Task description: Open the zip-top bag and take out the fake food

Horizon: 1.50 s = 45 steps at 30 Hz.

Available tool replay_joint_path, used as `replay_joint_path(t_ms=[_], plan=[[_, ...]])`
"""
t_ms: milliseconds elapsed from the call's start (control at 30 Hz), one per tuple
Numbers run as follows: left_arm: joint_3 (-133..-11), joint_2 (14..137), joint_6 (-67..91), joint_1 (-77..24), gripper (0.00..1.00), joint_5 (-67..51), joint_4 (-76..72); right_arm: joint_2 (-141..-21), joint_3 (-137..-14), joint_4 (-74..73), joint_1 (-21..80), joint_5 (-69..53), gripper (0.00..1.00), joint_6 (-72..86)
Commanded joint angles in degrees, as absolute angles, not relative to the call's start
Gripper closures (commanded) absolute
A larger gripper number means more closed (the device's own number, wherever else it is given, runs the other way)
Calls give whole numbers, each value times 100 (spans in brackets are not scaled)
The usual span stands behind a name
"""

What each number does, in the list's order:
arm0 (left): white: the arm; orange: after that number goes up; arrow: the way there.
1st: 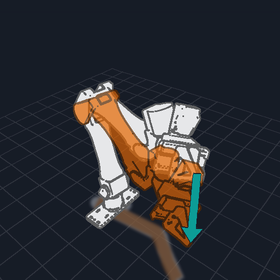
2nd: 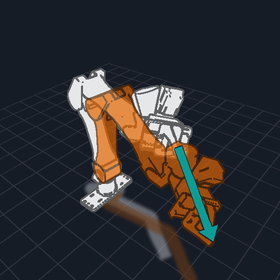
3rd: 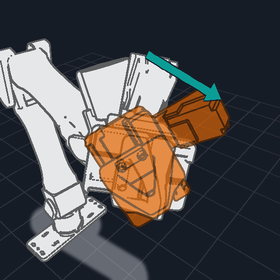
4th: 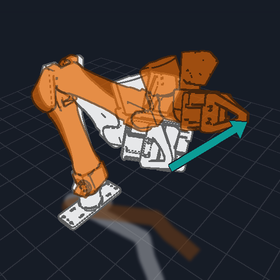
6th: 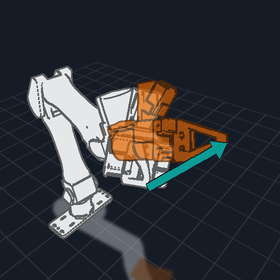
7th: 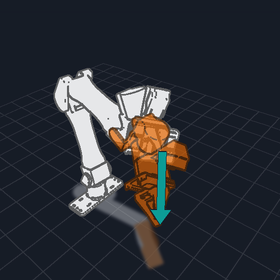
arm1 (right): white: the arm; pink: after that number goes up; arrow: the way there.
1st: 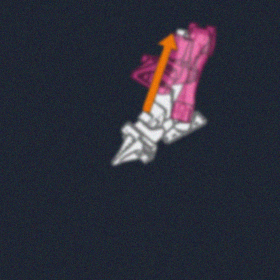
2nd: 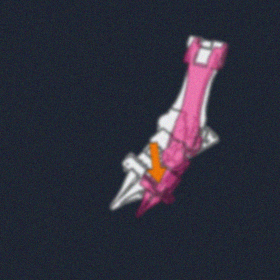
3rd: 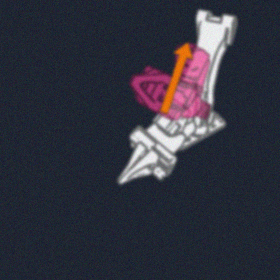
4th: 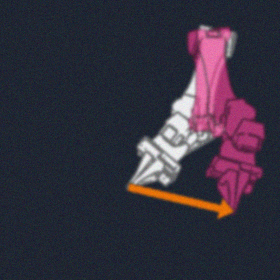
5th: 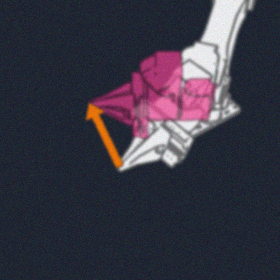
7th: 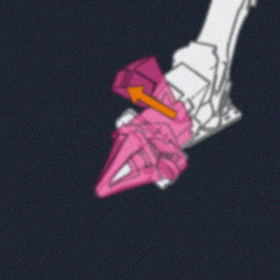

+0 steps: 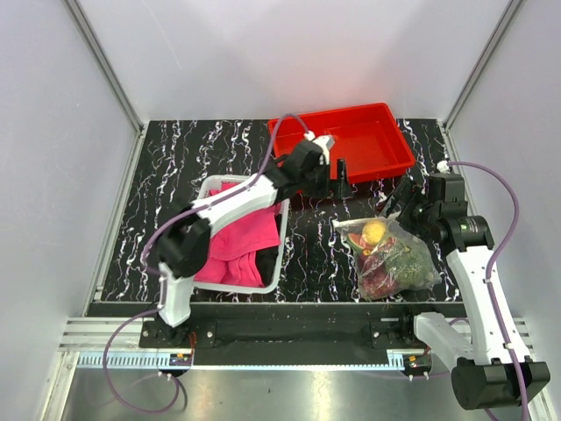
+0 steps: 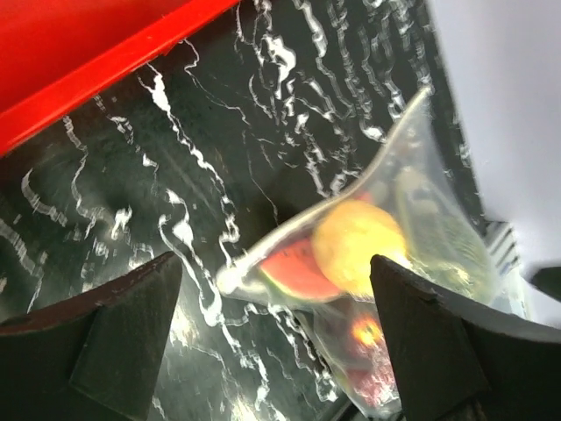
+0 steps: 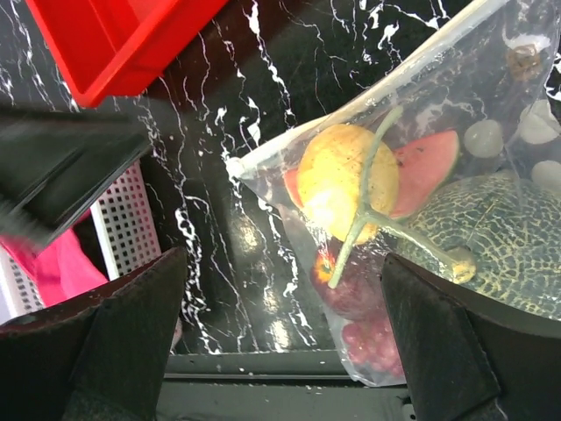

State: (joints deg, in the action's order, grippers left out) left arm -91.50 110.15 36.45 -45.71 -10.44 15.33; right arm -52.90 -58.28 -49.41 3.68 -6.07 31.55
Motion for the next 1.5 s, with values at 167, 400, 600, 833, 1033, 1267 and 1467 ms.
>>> replay_joint_path(t_ms=[167,400,600,833,1033,1267,1467], plan=[[-10739,12743,2489,-4280,14,-2513,2083,-5063,-6021,-4869,343,-1845,0,2619],[-11162,13491,2557,-4298,18,-3294,1961,-5080,-5941,-4843,343,-2109,0,2443],[-10574,13421,2821,-4456,23,-4007,1031,-5054,-5889,-4834,343,-2171,0,2443],[-9985,13324,3242,-4482,35,-4297,344,-5027,-5845,-4843,351,-2197,0,2435],[-9976,13167,3226,-4517,77,-4377,281,-5080,-5757,-4799,343,-2162,0,2461],[-10125,12578,2936,-4447,100,-4070,703,-5299,-5897,-4895,343,-65,0,3409],[-10090,11937,2883,-4447,100,-3823,721,-5967,-6556,-5036,343,255,0,3867]])
